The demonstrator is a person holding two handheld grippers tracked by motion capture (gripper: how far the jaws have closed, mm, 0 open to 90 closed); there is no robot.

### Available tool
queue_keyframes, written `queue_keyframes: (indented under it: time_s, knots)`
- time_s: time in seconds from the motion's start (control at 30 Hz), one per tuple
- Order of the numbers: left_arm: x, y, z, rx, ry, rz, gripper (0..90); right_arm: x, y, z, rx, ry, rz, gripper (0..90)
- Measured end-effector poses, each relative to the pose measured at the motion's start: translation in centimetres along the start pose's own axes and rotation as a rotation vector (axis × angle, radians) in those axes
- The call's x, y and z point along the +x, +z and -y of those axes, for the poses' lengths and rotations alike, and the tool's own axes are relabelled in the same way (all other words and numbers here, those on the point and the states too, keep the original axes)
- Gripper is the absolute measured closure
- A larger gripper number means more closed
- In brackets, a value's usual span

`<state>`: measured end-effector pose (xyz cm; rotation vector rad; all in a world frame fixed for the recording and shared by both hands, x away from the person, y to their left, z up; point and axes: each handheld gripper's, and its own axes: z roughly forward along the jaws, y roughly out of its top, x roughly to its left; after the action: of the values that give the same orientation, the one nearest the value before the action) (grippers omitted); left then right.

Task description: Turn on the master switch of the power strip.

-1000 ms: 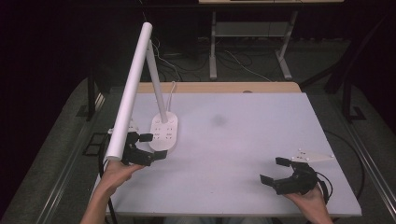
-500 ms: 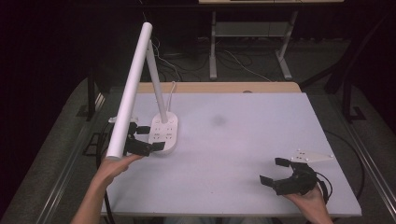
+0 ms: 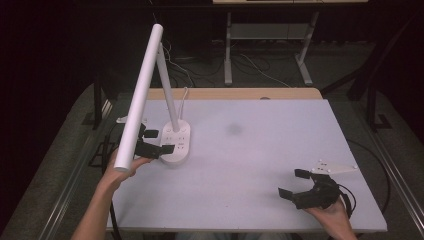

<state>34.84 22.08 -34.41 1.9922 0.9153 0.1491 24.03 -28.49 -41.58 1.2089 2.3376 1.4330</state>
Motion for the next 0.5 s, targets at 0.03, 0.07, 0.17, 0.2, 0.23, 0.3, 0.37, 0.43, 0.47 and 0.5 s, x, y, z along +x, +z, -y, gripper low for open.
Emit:
queue_keyframes:
  time_s: [0.03,0.07,0.17,0.2,0.23,0.3,0.37,0.43,0.47,0.5]
  knots:
    - [0.1,0.0,-0.1,0.0,-0.006,-0.003,1.7,0.0,0.0,0.0,0.0,0.0,0.0,0.3]
    - [0.3,0.1,-0.2,0.001,-0.004,-0.007,1.7,0.0,0.0,0.0,0.0,0.0,-0.001,0.3]
    - [0.7,0.1,-0.4,0.005,-0.014,-0.019,1.9,0.0,0.1,0.0,0.003,-0.003,-0.003,0.3]
    - [0.9,0.1,-0.6,0.004,-0.013,-0.022,2.0,0.0,0.1,0.0,0.004,-0.002,-0.003,0.3]
    - [1.1,0.1,-0.6,0.001,-0.018,-0.027,2.1,0.0,0.1,0.0,0.004,-0.002,-0.004,0.3]
    - [1.3,0.1,-0.9,0.001,-0.021,-0.034,2.1,0.0,0.1,0.0,0.006,0.0,-0.005,0.3]
    - [1.6,0.0,-1.1,0.002,-0.027,-0.038,2.1,0.0,0.1,0.0,0.005,0.002,-0.005,0.2]
    - [1.9,0.1,-1.3,0.003,-0.025,-0.039,2.1,0.0,0.2,0.0,0.003,-0.004,-0.003,0.3]
    - [2.0,0.0,-1.4,0.007,-0.027,-0.043,2.1,0.0,0.2,-0.1,0.005,0.0,-0.005,0.3]
    - [2.2,0.1,-1.5,0.003,-0.031,-0.044,2.1,0.0,0.2,-0.1,0.006,-0.002,-0.005,0.3]
